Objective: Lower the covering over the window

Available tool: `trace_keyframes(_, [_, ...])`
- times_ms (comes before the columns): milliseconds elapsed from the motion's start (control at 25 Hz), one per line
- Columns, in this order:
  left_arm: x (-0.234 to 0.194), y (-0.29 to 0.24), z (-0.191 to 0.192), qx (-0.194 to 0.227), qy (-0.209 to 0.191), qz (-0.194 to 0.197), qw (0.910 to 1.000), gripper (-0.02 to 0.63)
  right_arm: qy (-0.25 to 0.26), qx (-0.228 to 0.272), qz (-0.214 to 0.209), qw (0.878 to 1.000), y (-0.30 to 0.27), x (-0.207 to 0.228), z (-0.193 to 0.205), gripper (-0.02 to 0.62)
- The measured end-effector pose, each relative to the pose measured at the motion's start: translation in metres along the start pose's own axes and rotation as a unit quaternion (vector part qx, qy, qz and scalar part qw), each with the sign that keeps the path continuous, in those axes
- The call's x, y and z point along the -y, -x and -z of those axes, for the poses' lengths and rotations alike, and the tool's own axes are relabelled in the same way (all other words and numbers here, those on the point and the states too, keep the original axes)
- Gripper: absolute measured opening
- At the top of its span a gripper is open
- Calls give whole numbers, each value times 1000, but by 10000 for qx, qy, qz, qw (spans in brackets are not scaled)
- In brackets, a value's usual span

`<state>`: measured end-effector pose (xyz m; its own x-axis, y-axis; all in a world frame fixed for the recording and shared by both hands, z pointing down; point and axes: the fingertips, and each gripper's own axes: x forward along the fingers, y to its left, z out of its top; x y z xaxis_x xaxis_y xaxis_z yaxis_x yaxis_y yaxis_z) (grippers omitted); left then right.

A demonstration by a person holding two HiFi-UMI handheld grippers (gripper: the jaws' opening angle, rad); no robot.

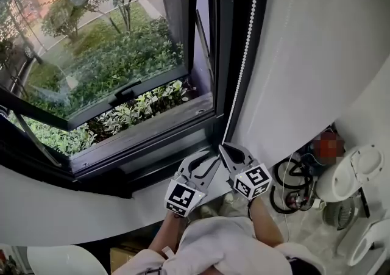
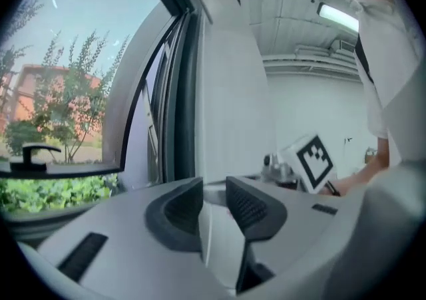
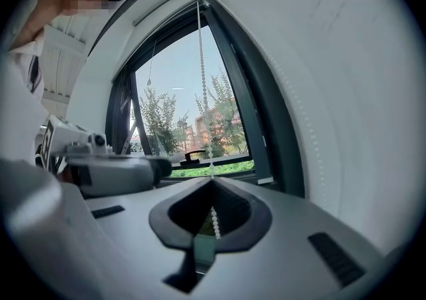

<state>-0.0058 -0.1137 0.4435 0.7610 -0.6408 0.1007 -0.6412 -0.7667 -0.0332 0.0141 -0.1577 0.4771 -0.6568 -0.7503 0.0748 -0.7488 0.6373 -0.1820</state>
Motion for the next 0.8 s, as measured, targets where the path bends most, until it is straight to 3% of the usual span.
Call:
trace_keyframes(280, [-12,-20,-89,685,-444,74,9966,114,9,0,0,10000,0,-3,-1,-3])
trace_keyframes(560, [-27,-39,-161,1321,-840,-51,9877,100,34,13,-39,10000,-4,-7,-2,-3])
trace_keyframes(800, [-33,-48,-196,1623,-1095,-113,9806,69,46,14,-70,10000,-7,-7,-1,-5])
